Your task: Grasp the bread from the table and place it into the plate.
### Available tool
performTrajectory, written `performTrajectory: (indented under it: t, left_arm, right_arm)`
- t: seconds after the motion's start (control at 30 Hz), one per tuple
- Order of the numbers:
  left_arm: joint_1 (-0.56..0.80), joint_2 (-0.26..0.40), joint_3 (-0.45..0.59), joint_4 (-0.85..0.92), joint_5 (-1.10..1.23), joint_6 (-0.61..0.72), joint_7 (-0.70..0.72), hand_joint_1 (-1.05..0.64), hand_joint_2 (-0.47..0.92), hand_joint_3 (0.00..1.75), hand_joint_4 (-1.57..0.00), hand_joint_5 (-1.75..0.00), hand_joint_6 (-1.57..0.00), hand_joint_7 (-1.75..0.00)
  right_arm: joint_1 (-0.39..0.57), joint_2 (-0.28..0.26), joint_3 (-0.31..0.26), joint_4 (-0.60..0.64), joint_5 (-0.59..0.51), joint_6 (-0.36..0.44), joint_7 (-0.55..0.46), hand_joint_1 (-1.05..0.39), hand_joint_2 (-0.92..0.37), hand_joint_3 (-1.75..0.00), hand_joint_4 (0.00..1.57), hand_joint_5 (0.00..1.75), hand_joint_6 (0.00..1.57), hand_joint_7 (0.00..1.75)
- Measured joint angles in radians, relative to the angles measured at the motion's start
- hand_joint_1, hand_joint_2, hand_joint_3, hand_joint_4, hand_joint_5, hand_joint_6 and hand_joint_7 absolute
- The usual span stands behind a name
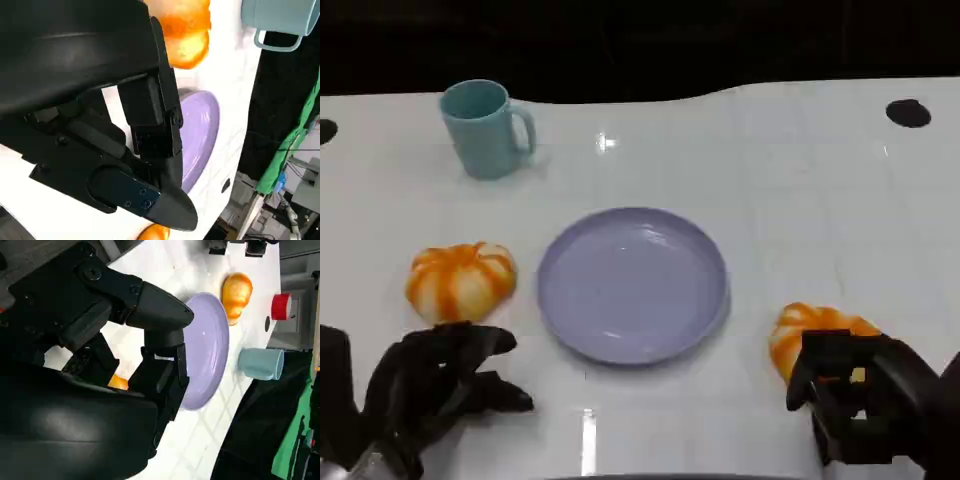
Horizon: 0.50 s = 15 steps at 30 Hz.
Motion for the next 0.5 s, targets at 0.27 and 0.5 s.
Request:
performTrajectory:
  t: [0.27, 0.5]
  left_arm:
    - [0.0, 0.0, 0.0, 0.005, 0.0, -0.007, -0.002, -1.0, 0.76, 0.0, -1.57, -0.48, -1.57, -0.19]
    - [0.0, 0.0, -0.001, 0.004, 0.0, -0.006, -0.001, -1.0, 0.75, 0.0, -1.57, -0.48, -1.57, -0.19]
  right_arm:
    - [0.0, 0.001, -0.002, 0.001, -0.015, -0.004, 0.0, -0.8, -0.51, -1.23, 1.09, 1.61, 0.89, 1.5]
    - [-0.001, 0.002, -0.005, 0.004, -0.019, -0.017, 0.004, -0.8, -0.51, -1.22, 1.08, 1.62, 0.89, 1.5]
